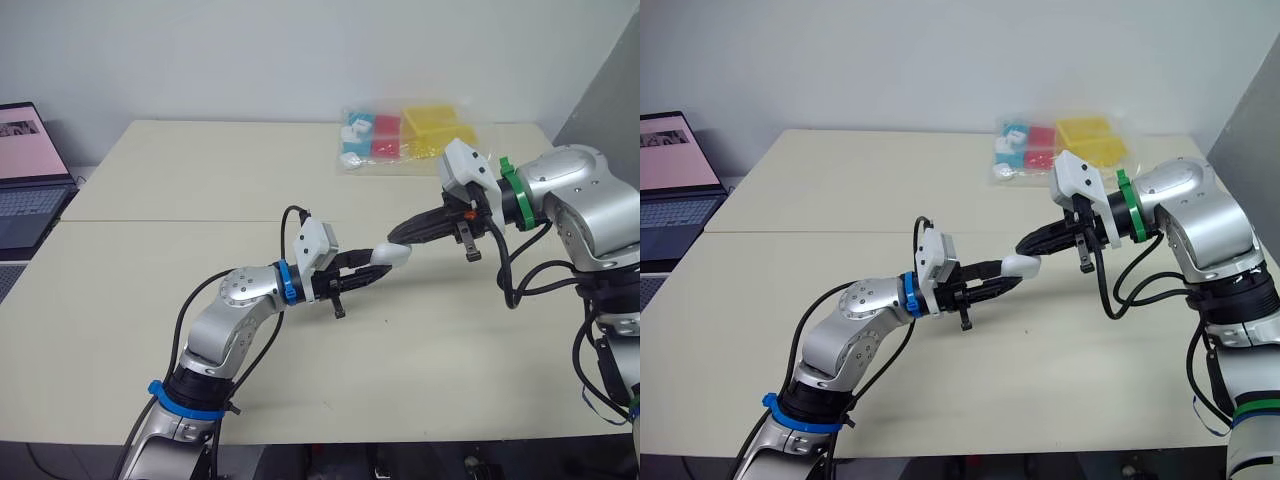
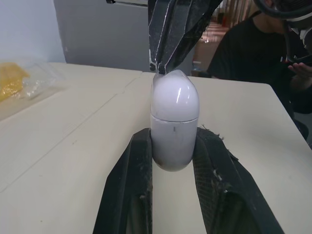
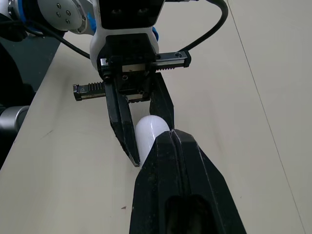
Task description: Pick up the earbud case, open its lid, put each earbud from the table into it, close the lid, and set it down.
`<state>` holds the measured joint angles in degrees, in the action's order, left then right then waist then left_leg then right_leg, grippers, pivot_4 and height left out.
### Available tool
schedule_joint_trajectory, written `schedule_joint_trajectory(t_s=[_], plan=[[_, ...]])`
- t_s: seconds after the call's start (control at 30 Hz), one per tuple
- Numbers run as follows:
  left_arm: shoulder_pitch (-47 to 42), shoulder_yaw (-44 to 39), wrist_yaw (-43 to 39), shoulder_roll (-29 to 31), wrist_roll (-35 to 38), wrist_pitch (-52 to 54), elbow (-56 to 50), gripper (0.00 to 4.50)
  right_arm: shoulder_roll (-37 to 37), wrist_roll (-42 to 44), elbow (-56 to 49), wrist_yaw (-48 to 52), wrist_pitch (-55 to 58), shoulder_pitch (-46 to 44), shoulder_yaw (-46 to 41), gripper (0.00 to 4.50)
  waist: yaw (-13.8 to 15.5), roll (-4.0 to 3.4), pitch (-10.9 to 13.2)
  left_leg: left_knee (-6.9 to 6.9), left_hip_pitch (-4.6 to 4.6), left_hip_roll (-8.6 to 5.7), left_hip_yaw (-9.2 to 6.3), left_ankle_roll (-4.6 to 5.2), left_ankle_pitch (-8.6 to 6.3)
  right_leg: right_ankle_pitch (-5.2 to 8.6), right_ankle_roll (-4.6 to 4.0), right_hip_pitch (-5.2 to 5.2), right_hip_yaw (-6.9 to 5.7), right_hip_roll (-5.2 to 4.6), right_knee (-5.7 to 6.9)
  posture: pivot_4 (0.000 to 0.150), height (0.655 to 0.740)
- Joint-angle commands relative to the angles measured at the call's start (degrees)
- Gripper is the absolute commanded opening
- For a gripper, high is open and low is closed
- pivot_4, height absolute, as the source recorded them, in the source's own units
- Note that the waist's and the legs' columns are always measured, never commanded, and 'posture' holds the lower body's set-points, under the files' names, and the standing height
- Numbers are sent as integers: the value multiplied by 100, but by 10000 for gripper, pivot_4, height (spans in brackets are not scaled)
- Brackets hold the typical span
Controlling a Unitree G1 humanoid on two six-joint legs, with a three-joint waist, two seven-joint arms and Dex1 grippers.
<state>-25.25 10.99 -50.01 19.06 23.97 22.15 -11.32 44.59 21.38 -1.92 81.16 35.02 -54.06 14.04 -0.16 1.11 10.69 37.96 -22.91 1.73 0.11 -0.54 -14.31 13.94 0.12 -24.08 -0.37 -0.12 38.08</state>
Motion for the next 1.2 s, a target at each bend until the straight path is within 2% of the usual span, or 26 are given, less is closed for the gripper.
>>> schedule_joint_trajectory(t_s=[0.03, 0.23, 0.4, 0.53, 0.63, 0.8, 0.97, 1.2], plan=[[-121, -163, 92, -77, 123, -96, -272, 7833, 19, -42, -203, 34, -71, 113, 25, 0, 1, 0, 0, 0, 0, 0, 0, 0, 0, 0, 0, 0, 0, 0, 0, 1500, 7400], [-138, -186, 94, -80, 108, -74, -256, 7833, -18, -130, -116, -49, -212, 115, -22, 0, 0, 0, 0, 0, 0, 0, 0, 0, 0, 0, 0, 0, 1, 0, -1, 1500, 7400], [-109, -178, 42, 62, 280, 381, -238, 7833, 186, 94, -171, -137, -22, 88, -473, 0, 2, 0, 0, 0, -1, 0, 0, 0, 0, 0, 0, 0, 0, 0, 0, 1500, 7400], [-192, -174, 158, 90, 729, 1454, -128, 7833, 543, 107, -646, -334, -175, 730, -848, 0, 30, 0, 0, 0, -3, 0, -2, 0, 0, 1, 1, 3, -3, -2, -4, 1500, 7400], [-341, -300, 532, -135, 1169, 2574, 109, 7833, 737, 61, -1225, -645, -222, 1457, -1119, 0, 32, 1, 0, 0, -5, 0, -2, 0, 0, 2, 4, 4, -4, -6, -5, 1500, 7400], [-596, -457, 1037, -487, 1407, 3659, 716, 7833, 991, -71, -2192, -1317, 184, 2544, -1221, 0, 2, 3, 1, 4, 0, -6, -3, 0, 0, 1, 11, 3, -4, -6, 0, 1500, 7400], [-684, -292, 1153, -529, 1242, 4086, 1292, 7833, 1001, -55, -2674, -1753, 251, 3277, -1255, 0, -18, 3, 1, 2, 7, -9, -3, 0, 0, 1, 10, 4, -4, 9, 4, 1500, 7400], [-969, -472, 1400, -718, 1080, 4251, 2066, 7833, 1023, -268, -2729, -2075, -38, 3716, -1239, 0, -9, 4, 1, 8, 7, -14, 1, -2, 1, 1, 10, 8, -6, 10, 4, 1500, 7400]])
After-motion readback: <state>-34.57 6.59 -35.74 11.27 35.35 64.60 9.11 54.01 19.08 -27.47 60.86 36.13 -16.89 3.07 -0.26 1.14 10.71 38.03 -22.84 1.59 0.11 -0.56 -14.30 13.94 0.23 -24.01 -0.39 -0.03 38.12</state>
